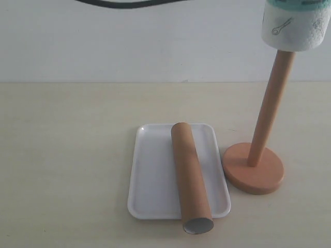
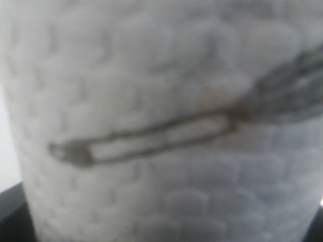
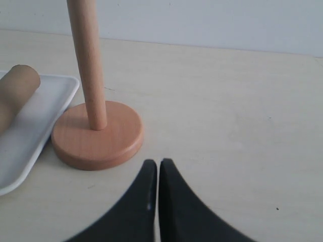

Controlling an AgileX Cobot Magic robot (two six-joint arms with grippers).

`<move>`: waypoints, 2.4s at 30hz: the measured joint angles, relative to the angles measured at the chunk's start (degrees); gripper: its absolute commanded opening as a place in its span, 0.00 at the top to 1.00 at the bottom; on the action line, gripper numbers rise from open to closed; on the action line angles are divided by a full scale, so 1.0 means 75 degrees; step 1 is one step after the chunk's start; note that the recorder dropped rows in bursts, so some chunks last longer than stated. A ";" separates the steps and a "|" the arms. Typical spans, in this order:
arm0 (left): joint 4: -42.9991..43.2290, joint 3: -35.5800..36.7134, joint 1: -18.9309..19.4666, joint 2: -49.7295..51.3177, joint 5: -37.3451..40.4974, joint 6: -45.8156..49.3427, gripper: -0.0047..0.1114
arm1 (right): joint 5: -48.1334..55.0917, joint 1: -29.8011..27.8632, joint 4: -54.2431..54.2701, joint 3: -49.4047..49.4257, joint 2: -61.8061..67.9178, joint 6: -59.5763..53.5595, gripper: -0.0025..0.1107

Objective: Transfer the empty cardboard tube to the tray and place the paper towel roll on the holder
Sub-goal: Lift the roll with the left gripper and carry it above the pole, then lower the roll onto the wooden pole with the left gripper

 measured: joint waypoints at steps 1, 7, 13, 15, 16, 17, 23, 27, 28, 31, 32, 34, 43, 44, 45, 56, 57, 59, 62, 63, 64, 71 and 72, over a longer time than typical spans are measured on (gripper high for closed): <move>0.0014 0.0000 0.0000 0.0078 0.0024 -0.0020 0.92 | 0.0000 0.0000 0.0000 0.0000 0.0000 0.0000 0.97; 0.0021 0.0000 0.0000 0.0530 0.0056 -0.0071 0.92 | 0.0000 0.0000 0.0000 0.0000 0.0000 0.0000 0.97; 0.0081 0.0283 0.0000 0.0795 0.0056 -0.0023 0.92 | 0.0000 0.0000 0.0000 0.0000 0.0000 0.0000 0.97; 0.0099 0.0483 0.0015 0.0848 0.0056 0.0066 0.92 | 0.0000 0.0000 0.0000 0.0000 0.0000 0.0000 0.97; 0.0099 0.0553 0.0015 0.0886 0.0056 0.0087 0.92 | 0.0000 0.0000 0.0000 0.0000 0.0000 0.0000 0.97; 0.0099 0.0638 0.0015 0.0903 0.0041 0.0143 0.92 | 0.0000 0.0000 0.0000 0.0000 0.0000 0.0000 0.97; -0.0685 0.1092 0.0043 0.1201 -0.0543 0.1005 0.92 | 0.0000 0.0000 0.0000 0.0000 0.0000 0.0000 0.97; -0.2748 0.1511 0.0124 0.1330 -0.1239 0.2892 0.92 | 0.0000 0.0000 0.0006 0.0000 0.0000 0.0000 0.97; -0.3285 0.1661 0.0140 0.1331 -0.1386 0.3509 0.92 | 0.0000 0.0000 0.0006 0.0000 0.0000 0.0000 0.97; -0.5058 0.2154 0.0177 0.1331 -0.1905 0.4973 0.92 | 0.0000 0.0000 0.0006 0.0000 0.0000 0.0000 0.97; -0.5500 0.2325 0.0189 0.1331 -0.2075 0.5368 0.92 | 0.0000 0.0000 0.0006 0.0000 0.0000 0.0000 0.97; -0.6094 0.2687 0.0189 0.1331 -0.2372 0.5906 0.92 | 0.0000 0.0000 0.0006 0.0000 0.0000 0.0000 0.97; -0.6910 0.3921 0.0298 0.1628 -0.3851 0.6620 0.92 | 0.0000 0.0000 0.0006 0.0000 0.0000 0.0000 0.97; -0.6920 0.3968 0.0298 0.1726 -0.3902 0.6663 0.92 | 0.0000 0.0000 0.0006 0.0000 0.0000 0.0000 0.97; -0.6920 0.3992 0.0298 0.1827 -0.3959 0.6715 0.92 | 0.0000 0.0000 0.0006 0.0000 0.0000 0.0000 0.97; -0.6920 0.4020 0.0298 0.2249 -0.4507 0.7134 0.76 | 0.0000 0.0000 0.0006 0.0000 0.0000 0.0000 0.97; -0.6920 0.4020 0.0298 0.2266 -0.4523 0.7147 0.68 | 0.0000 0.0000 0.0006 0.0000 0.0000 0.0000 0.97; -0.6920 0.4020 0.0298 0.2266 -0.4526 0.7165 0.53 | 0.0000 0.0000 0.0006 0.0000 0.0000 0.0000 0.97; -0.6920 0.4020 0.0298 0.2266 -0.4526 0.7165 0.30 | 0.0000 0.0000 0.0019 0.0000 0.0000 0.0000 0.97; -0.6920 0.4020 0.0298 0.2266 -0.4573 0.7165 0.27 | 0.0000 0.0000 0.0019 0.0000 0.0000 0.0000 0.97; -0.6920 0.4020 0.0298 0.2266 -0.4589 0.7120 0.24 | 0.0000 0.0000 0.0019 0.0000 0.0000 0.0000 0.97; -0.6727 0.4020 0.0298 0.1752 -0.3870 0.6983 0.24 | 0.0000 0.0000 0.0019 0.0000 0.0000 0.0000 0.97; -0.6567 0.4020 0.0298 0.1631 -0.3578 0.6983 0.24 | 0.0000 0.0000 0.0019 0.0000 0.0000 0.0000 0.97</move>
